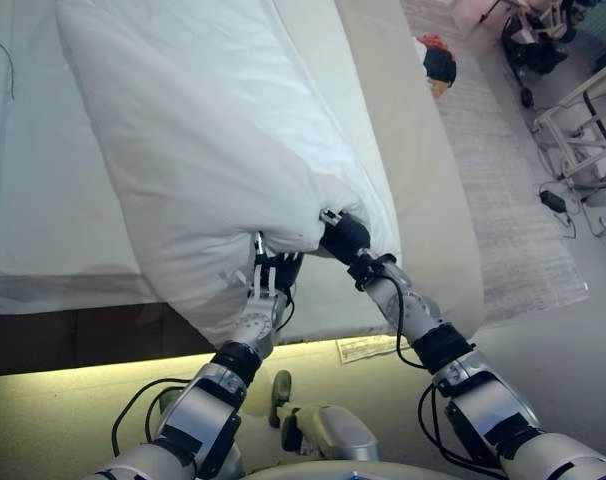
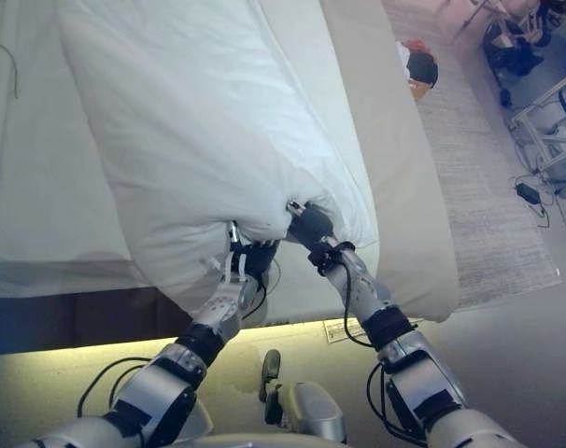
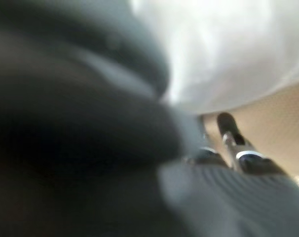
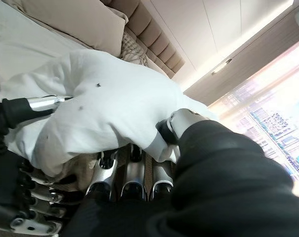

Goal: Make the bed neatly

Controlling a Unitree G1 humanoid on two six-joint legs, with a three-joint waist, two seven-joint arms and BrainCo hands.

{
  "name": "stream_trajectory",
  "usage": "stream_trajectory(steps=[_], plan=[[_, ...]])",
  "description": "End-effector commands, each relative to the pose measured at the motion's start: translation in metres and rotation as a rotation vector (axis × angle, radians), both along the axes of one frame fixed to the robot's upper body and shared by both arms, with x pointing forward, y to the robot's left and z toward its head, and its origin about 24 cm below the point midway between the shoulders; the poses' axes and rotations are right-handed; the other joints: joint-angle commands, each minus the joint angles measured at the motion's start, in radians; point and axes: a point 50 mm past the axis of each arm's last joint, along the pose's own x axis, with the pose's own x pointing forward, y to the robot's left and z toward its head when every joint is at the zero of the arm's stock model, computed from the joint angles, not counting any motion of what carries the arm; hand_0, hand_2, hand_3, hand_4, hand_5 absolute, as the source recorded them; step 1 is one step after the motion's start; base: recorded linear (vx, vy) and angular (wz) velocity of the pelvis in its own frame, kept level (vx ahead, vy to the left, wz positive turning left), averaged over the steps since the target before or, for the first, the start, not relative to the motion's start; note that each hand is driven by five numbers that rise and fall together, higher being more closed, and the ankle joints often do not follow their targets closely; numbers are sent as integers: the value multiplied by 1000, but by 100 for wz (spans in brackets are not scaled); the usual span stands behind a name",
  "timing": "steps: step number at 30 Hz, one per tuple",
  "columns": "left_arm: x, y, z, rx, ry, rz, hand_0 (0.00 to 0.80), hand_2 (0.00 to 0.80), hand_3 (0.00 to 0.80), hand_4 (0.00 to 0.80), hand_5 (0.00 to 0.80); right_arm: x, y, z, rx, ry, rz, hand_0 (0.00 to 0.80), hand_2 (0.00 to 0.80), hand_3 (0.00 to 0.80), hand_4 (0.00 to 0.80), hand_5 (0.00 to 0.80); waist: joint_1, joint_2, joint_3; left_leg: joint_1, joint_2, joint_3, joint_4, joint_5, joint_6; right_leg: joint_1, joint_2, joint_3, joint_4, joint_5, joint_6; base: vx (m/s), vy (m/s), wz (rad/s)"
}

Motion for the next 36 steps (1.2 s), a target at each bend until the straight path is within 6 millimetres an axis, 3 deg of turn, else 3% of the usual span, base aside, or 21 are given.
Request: stream_trajectory(steps=[1,2,3,6,7,8,15,23,26,30,36], plan=[[22,-44,61,-67,-221,-124,744,744,744,744,744,1,-15,38,66,-182,5,800,800,800,800,800,-12,38,-46,-13,119,-49,-48,79,-40,20,-110,11,71,-39,117,0,0,0],[21,-45,61,-67,-220,-121,744,744,744,744,744,1,-16,37,62,-176,3,800,800,800,800,800,-11,40,-46,-10,118,-49,-48,79,-40,22,-111,11,71,-39,117,29,35,0],[21,-45,61,-68,-223,-118,800,800,800,800,800,2,-17,33,52,-162,-2,800,800,800,800,800,-10,44,-48,-6,118,-48,-48,79,-40,25,-113,10,72,-40,117,39,43,0],[19,-45,60,-71,-220,-109,800,800,800,800,800,3,-23,25,1,-112,-45,800,800,800,800,800,-7,53,-55,7,112,-49,-51,77,-39,36,-119,9,73,-44,119,55,55,2],[19,-44,58,-72,-218,-104,800,800,800,800,800,3,-25,20,-19,-82,-61,703,703,703,703,703,-6,59,-59,12,109,-50,-54,77,-38,41,-122,9,72,-45,119,62,67,1],[18,-43,57,-69,-213,-98,800,800,800,800,800,3,-27,14,-42,-50,-79,0,0,0,0,0,-5,63,-63,17,108,-50,-57,77,-37,44,-125,7,73,-46,120,61,69,0],[20,-26,51,-44,-186,-46,800,800,800,800,800,2,-37,-9,-103,81,-118,0,0,0,0,0,17,92,-80,41,92,-62,-80,84,-37,66,-143,-10,75,-54,122,46,68,0],[16,-8,37,-39,-144,-12,800,800,800,800,800,-12,-51,-57,-235,250,-95,0,0,0,0,0,46,132,-116,80,68,-75,-116,89,-35,102,-164,-37,72,-66,127,48,89,6],[10,-1,27,-37,-139,0,800,800,800,800,800,-28,-61,-86,-286,336,-68,0,0,0,0,0,59,147,-133,98,58,-78,-135,93,-31,118,-173,-46,70,-72,129,36,110,12],[-1,22,10,6,-148,34,800,800,800,800,800,-68,-85,-135,-300,498,-54,0,0,0,0,0,82,171,-160,125,41,-84,-157,96,-24,145,-186,-67,70,-83,129,36,109,7],[-23,88,-18,99,-134,127,800,800,800,800,800,-126,-120,-182,-274,689,-121,0,0,0,0,0,120,206,-187,143,18,-99,-170,98,-15,183,-198,-97,56,-91,121,-2,90,9]])
